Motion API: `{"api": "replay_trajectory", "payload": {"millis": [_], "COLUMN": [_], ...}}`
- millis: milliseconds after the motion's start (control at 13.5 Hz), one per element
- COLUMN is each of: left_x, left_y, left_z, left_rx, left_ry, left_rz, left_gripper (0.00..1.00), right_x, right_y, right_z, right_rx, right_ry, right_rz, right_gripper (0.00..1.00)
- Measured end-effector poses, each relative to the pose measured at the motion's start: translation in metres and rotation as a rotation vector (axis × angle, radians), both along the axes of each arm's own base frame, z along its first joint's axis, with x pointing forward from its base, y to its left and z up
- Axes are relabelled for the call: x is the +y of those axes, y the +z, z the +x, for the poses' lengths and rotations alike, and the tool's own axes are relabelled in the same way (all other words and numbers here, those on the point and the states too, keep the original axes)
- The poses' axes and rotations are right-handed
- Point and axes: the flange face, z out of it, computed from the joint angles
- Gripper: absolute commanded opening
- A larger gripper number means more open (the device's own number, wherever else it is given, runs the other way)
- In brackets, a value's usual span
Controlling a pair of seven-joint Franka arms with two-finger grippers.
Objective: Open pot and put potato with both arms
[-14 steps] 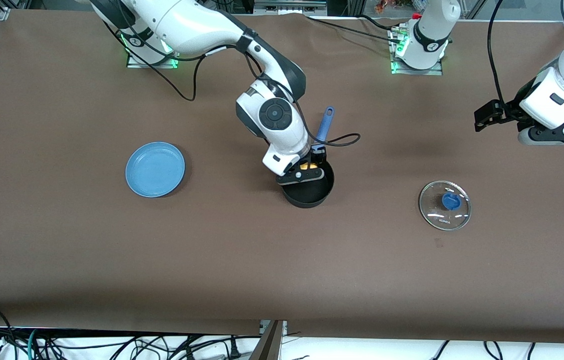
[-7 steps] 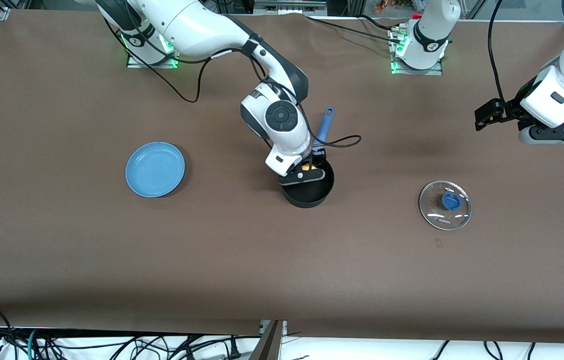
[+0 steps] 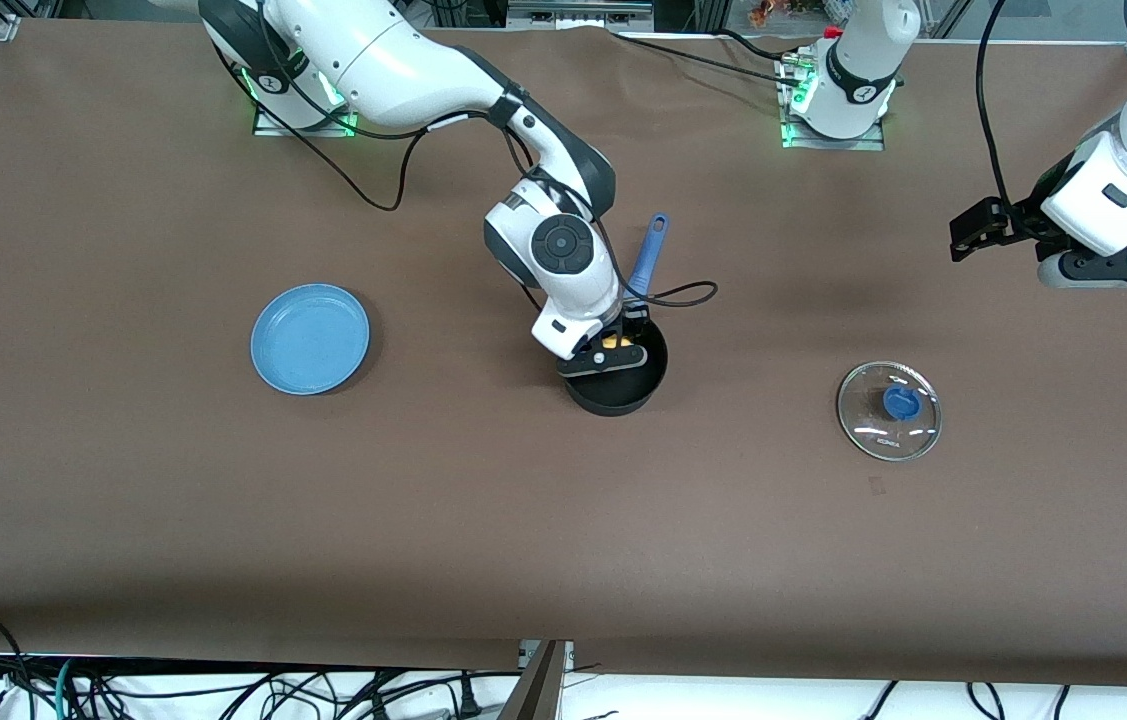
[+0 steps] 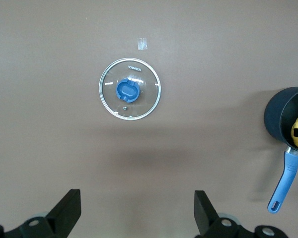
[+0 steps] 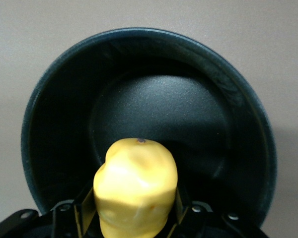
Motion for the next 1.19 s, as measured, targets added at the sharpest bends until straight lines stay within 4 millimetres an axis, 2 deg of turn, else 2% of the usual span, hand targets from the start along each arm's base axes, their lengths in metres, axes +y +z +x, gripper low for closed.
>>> {"api": "replay_trajectory", "payload": {"millis": [222, 370, 519, 667, 815, 1037, 1185], "left_x": [0.0, 0.0, 0.0, 0.0, 0.0, 0.0, 0.0], "left_y": [0.0, 0.0, 0.0, 0.0, 0.0, 0.0, 0.0], "left_z": [0.0, 0.0, 0.0, 0.0, 0.0, 0.0, 0.0], "left_rx": [0.001, 0.002, 0.002, 0.003, 0.003, 0.004, 0.004], "left_ry": [0.0, 0.0, 0.0, 0.0, 0.0, 0.0, 0.001], "left_rz": [0.0, 0.0, 0.0, 0.0, 0.0, 0.0, 0.0], "left_gripper": [1.0, 1.0, 1.0, 1.0, 1.0, 1.0, 1.0], "right_x": [0.001, 0.002, 0.002, -0.009, -0.043, -0.133, -0.191], "right_y": [0.002, 0.012, 0.033, 0.072, 0.126, 0.207, 0.249], "right_z": [0.001, 0.005, 0.009, 0.02, 0.046, 0.087, 0.098], "right_rx": [-0.005, -0.018, -0.027, -0.032, -0.048, -0.026, 0.008], "right_ry": [-0.002, -0.005, -0.005, -0.016, -0.063, -0.15, -0.166], "right_rz": [0.005, 0.016, 0.021, 0.01, 0.007, -0.036, -0.078], "right_gripper": [1.0, 1.0, 1.0, 1.0, 1.0, 1.0, 1.0]}}
